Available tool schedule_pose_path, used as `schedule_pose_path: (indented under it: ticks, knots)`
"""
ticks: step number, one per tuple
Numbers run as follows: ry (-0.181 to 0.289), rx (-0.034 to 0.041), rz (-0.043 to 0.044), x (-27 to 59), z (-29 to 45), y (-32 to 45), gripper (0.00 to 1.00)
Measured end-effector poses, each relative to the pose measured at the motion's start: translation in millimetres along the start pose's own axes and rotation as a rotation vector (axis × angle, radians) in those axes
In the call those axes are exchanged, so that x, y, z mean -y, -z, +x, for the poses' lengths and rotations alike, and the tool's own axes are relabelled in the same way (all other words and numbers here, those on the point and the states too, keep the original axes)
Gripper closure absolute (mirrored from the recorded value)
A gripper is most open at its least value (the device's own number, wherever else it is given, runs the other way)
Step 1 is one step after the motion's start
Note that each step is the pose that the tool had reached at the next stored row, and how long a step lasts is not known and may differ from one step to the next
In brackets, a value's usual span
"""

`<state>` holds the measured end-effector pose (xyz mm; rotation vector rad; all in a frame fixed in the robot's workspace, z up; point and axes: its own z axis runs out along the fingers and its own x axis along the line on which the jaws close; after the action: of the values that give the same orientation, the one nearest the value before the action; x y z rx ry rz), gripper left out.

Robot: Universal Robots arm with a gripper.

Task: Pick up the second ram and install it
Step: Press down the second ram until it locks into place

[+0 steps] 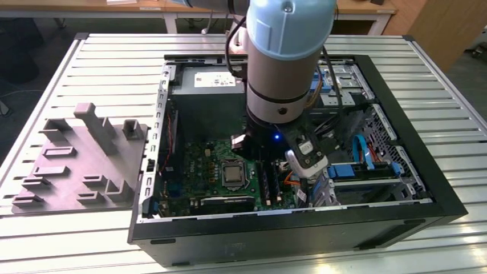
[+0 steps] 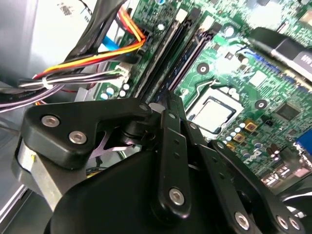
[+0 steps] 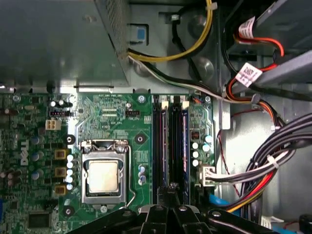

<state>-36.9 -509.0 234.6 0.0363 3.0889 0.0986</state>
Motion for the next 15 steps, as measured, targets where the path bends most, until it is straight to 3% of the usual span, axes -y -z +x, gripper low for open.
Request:
schedule_pose_path:
  ticks: [15]
  knots:
    - [0.0, 0.0, 0.0, 14.1, -0.3, 0.9, 0.9]
